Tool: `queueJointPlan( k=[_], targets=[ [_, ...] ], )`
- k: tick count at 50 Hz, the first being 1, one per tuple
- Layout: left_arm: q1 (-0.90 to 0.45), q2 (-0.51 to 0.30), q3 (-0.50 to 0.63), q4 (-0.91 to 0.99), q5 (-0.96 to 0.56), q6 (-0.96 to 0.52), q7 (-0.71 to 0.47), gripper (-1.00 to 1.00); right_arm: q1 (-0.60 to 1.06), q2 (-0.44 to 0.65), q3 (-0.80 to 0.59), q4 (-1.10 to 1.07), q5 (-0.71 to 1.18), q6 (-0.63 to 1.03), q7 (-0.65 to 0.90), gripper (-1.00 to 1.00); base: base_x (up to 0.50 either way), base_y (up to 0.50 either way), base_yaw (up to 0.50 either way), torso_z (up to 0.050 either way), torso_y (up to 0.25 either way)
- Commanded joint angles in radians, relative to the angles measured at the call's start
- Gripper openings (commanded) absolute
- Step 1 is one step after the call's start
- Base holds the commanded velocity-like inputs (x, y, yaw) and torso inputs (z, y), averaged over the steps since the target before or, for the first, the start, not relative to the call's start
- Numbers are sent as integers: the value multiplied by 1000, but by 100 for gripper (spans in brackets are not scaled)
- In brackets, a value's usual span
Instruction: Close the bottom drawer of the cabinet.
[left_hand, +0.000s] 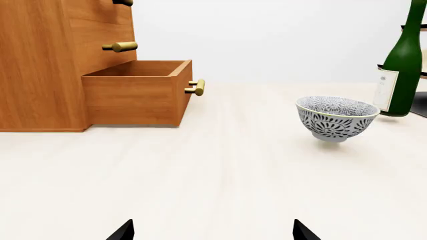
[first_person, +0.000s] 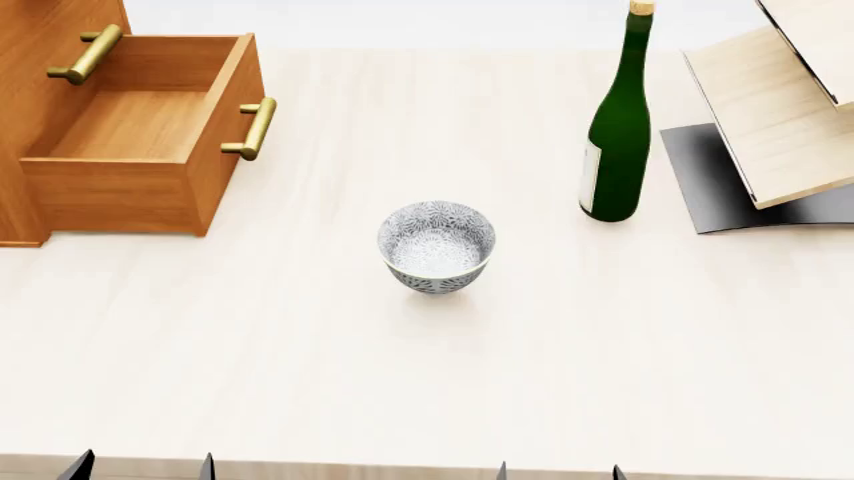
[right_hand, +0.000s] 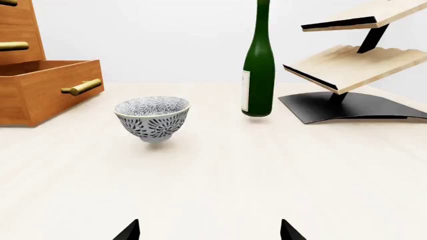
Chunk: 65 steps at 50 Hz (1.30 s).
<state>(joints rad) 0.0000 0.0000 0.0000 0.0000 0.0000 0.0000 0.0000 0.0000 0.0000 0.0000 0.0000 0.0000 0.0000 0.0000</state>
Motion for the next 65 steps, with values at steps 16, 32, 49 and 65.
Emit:
queueJointPlan(
  k=[16, 32, 49, 65],
  targets=[
    [-5, -55, 62, -12, -48, 11, -65, 100, 11, 51, -63, 3, 68, 42, 70, 100, 0, 0, 0, 0, 0],
    [31, -104, 99, 321, 15, -212, -115, 100, 64, 98, -72, -226, 99, 269, 124, 100, 0, 0, 0, 0, 0],
    [-101, -145, 64, 653, -18, -556, -123, 100, 156, 144, -72, -478, 109, 505, 169, 100, 0, 0, 0, 0, 0],
    [-96, -155, 42, 699, -43, -574, -139, 100, 153, 153, -70, -501, 134, 499, 178, 100, 0, 164, 0, 0, 0]
  ],
)
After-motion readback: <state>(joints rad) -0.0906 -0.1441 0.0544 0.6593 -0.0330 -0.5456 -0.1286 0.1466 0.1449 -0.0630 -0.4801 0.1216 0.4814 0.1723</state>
